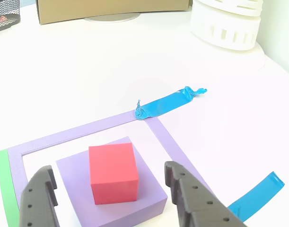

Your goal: Tower of hanoi

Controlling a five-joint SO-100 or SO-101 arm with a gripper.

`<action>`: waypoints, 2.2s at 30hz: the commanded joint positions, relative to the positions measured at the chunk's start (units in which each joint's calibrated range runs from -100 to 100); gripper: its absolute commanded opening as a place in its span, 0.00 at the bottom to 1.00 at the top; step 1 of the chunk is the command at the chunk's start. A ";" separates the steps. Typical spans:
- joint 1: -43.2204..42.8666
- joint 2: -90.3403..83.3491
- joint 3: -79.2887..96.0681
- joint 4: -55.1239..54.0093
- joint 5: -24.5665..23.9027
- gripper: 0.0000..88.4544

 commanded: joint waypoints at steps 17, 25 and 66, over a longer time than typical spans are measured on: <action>-1.85 1.95 -3.56 -0.99 0.00 0.17; -2.33 3.56 -5.29 -0.91 0.00 0.10; -10.10 -48.03 -53.56 124.75 0.00 0.00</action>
